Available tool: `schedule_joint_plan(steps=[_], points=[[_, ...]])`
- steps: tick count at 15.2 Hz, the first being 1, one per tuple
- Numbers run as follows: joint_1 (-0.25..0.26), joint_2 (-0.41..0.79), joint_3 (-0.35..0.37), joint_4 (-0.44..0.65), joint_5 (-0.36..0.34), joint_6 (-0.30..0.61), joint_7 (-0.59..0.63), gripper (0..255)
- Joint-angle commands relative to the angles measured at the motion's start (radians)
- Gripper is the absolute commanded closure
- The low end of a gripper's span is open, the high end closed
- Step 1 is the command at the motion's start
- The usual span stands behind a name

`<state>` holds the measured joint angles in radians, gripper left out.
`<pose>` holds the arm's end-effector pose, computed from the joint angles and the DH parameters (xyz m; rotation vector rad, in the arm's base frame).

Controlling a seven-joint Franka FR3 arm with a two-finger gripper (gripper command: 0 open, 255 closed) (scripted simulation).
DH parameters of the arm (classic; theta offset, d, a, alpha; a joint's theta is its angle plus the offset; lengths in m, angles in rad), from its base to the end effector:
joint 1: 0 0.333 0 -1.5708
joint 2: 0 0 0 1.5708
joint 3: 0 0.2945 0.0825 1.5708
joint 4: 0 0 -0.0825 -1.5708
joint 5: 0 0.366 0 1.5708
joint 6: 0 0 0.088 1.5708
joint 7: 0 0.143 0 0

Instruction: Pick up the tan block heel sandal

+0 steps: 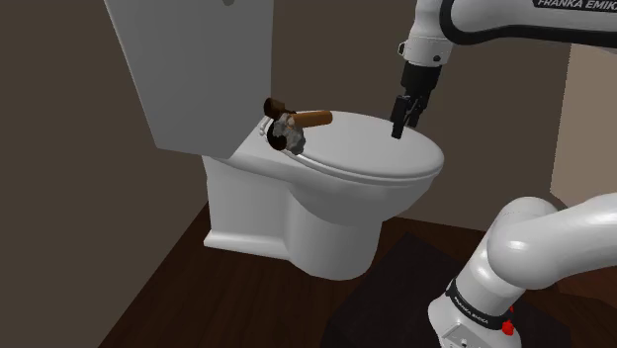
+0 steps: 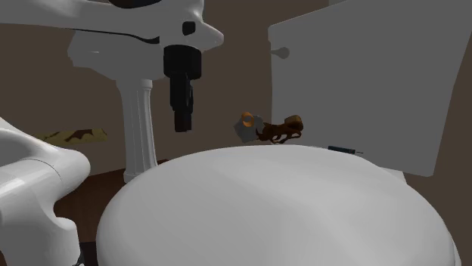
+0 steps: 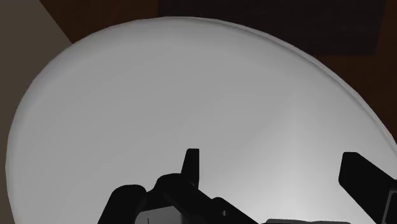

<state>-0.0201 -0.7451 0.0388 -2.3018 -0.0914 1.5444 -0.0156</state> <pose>0.3121 -0.0049 0.5497 3.0237 0.0333 -0.0198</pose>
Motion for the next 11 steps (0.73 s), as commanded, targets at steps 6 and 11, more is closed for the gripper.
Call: schedule_joint_plan(steps=[6, 11], points=[[0.033, 0.158, 0.002, 0.097, 0.088, 0.071, 0.009, 0], [0.065, 0.317, 0.004, 0.218, 0.175, 0.122, 0.006, 0]])
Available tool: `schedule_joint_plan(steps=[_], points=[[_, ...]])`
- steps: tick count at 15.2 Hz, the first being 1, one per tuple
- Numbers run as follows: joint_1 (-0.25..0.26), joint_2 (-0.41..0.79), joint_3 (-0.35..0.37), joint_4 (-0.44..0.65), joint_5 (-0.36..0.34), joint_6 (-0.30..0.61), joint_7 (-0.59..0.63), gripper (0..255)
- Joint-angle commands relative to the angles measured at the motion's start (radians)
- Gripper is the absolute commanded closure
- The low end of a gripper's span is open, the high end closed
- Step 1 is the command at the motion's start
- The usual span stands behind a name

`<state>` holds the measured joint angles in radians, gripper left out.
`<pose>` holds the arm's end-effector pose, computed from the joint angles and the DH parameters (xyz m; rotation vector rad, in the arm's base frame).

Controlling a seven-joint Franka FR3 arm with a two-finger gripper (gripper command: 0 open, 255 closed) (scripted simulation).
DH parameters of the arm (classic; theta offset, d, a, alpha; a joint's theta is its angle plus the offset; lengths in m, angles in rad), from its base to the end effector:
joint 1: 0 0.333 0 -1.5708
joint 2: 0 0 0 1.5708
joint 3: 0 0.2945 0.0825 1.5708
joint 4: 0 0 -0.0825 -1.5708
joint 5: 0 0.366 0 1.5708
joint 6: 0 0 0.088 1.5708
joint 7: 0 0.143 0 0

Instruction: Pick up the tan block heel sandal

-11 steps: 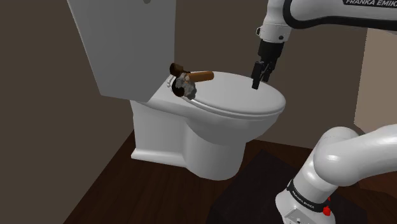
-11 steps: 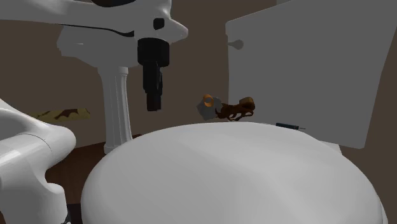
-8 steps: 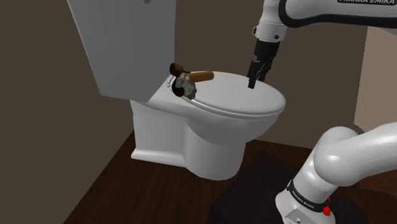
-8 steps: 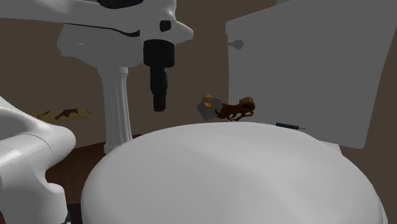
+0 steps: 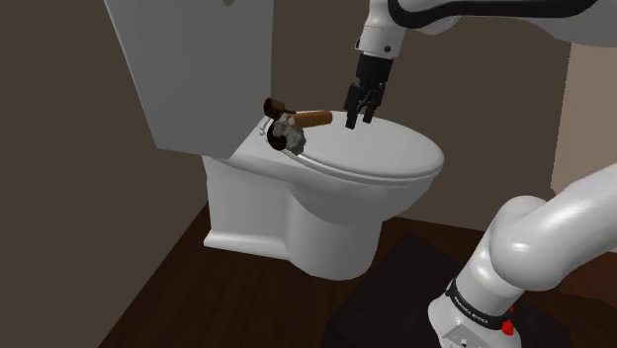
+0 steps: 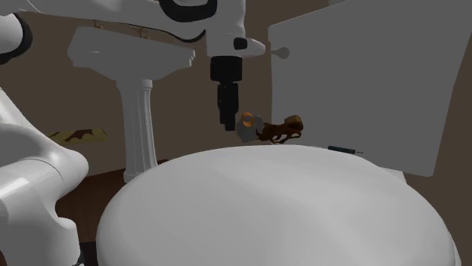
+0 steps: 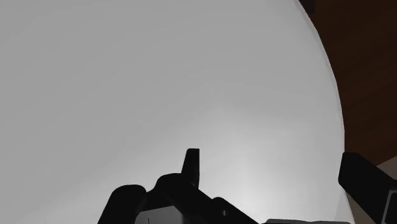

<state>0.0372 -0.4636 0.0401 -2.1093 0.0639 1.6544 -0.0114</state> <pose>0.4006 0.0418 0.5459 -3.0931 -0.1230 -0.0108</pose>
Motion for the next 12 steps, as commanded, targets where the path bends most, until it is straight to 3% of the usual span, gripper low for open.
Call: schedule_joint_plan(steps=[1, 12], points=[[0.014, 0.067, 0.003, 0.053, 0.037, 0.02, 0.0, 0], [0.066, 0.422, 0.015, 0.429, 0.223, 0.038, -0.021, 0]])
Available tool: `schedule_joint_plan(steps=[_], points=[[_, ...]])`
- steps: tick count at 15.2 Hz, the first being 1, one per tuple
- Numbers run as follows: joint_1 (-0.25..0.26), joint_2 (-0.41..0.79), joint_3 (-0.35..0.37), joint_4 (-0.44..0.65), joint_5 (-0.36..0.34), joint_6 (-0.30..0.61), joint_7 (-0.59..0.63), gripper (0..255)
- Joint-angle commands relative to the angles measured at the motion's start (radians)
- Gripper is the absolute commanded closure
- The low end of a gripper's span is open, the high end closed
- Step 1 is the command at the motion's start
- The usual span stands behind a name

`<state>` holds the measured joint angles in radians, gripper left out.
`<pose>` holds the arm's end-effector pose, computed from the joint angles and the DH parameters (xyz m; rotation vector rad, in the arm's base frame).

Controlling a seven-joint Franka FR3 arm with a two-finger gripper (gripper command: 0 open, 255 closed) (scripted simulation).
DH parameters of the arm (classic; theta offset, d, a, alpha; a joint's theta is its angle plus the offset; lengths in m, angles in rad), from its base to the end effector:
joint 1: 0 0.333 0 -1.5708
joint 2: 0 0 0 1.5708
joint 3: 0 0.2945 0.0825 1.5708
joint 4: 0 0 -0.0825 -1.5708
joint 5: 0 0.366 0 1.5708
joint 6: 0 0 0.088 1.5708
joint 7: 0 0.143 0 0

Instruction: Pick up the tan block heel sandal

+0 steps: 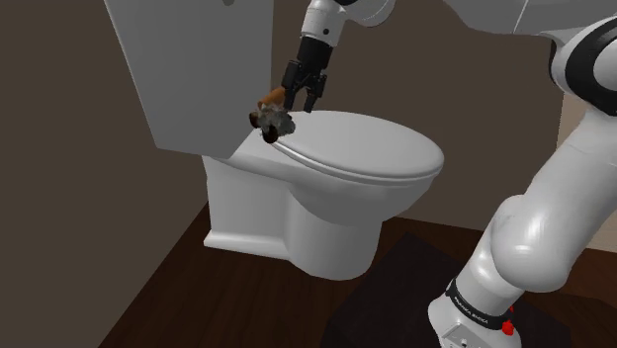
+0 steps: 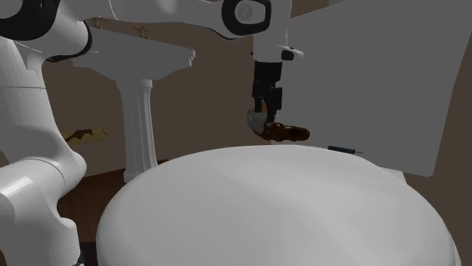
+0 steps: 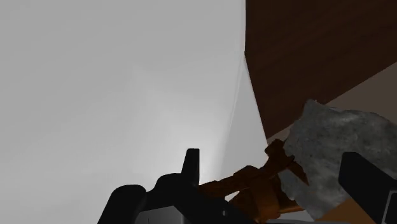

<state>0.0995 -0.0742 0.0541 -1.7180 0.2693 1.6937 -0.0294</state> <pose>0.5152 0.1159 0.5545 -2.8658 -0.2246 -0.0478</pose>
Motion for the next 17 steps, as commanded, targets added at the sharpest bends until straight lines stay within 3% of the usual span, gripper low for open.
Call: schedule_joint_plan(steps=[1, 3, 12, 13, 17], points=[[0.007, 0.067, 0.004, 0.081, 0.034, -0.006, -0.003, 0], [0.009, 0.103, 0.007, 0.127, 0.05, -0.012, -0.003, 0], [0.011, 0.088, 0.01, 0.009, 0.056, 0.088, -0.033, 0], [0.011, 0.087, 0.01, 0.008, 0.056, 0.088, -0.032, 255], [0.011, 0.088, 0.01, 0.006, 0.056, 0.091, -0.032, 255]])
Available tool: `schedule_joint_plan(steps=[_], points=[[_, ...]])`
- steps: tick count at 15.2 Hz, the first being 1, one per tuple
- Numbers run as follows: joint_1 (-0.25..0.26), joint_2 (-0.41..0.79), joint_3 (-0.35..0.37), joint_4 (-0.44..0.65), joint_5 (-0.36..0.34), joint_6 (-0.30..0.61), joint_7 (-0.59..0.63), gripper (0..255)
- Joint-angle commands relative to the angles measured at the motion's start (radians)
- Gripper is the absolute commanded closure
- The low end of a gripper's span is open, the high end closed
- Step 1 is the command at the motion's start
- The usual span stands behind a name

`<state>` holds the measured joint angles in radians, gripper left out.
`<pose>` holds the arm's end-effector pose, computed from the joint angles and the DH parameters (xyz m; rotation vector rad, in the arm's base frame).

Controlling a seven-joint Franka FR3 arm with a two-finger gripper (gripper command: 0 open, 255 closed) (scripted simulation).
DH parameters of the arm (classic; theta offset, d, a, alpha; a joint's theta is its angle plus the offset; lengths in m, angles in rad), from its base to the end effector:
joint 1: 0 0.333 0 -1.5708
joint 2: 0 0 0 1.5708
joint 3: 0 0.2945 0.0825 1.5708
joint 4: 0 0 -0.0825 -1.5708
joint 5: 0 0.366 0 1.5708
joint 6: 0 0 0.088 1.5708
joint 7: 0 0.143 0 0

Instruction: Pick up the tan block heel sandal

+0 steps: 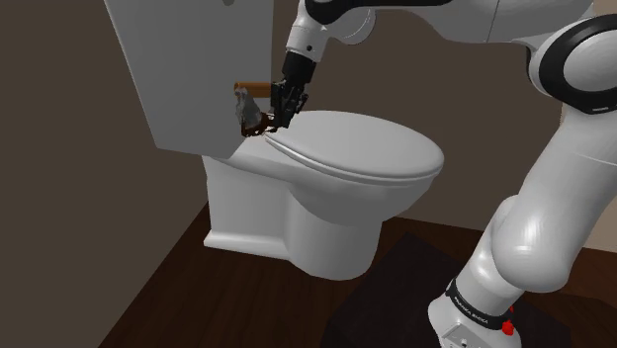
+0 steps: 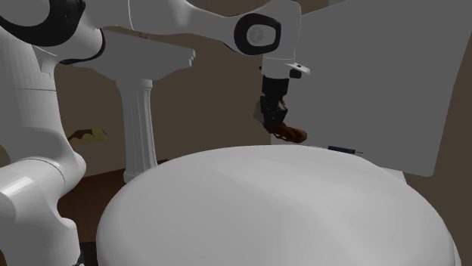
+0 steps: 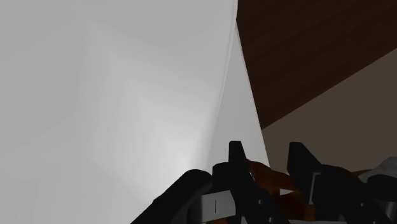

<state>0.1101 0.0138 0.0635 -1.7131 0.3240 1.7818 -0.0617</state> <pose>0.5426 0.1342 0.5193 -2.8083 -0.2472 -0.0519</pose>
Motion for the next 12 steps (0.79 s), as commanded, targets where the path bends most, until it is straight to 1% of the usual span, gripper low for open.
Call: schedule_joint_plan(steps=[1, 5, 12], points=[[0.001, 0.0, 0.001, 0.001, 0.002, 0.003, 0.001, 255], [0.0, 0.001, 0.0, 0.004, 0.002, 0.0, 0.0, 255], [-0.001, 0.013, -0.003, 0.113, -0.004, -0.092, 0.027, 255]])
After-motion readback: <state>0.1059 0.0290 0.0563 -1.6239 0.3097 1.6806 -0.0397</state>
